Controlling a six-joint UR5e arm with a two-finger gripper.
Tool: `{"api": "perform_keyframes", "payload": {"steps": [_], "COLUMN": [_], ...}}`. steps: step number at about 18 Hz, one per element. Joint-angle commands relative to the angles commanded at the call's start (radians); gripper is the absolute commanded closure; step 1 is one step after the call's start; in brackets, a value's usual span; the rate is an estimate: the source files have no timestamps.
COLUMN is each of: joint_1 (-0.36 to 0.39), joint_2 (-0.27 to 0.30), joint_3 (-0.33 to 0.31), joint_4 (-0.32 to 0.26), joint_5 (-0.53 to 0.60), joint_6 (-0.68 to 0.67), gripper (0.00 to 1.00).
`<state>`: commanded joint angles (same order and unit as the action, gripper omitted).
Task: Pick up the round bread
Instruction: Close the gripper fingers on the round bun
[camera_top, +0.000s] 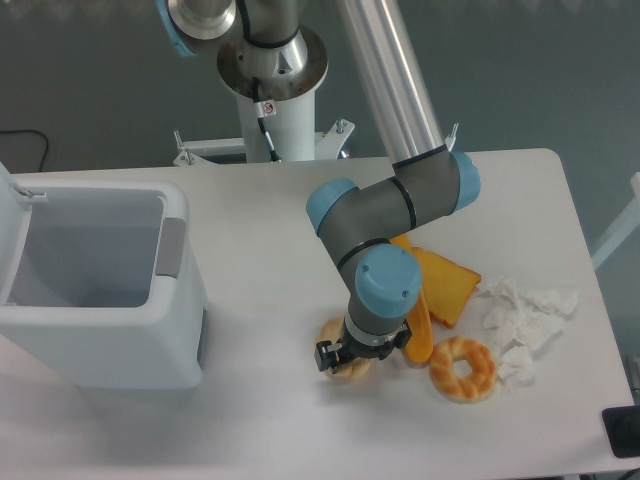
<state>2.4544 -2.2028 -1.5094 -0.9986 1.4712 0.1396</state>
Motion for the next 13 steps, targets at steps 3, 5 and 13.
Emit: {"api": "perform_keyframes", "payload": {"steps": [3,5,13], "joint_1": [-0.002,-0.002,-0.002], "joint_2": [0.006,0.008,0.029], "joint_3": [0.002,0.002,0.003], "joint_4": [0.0,0.0,0.0], "joint_5": [-0.003,-0.012,-0.028], "joint_6": [0.0,0.0,0.002], "gripper": [0.55,0.82,1.0]}}
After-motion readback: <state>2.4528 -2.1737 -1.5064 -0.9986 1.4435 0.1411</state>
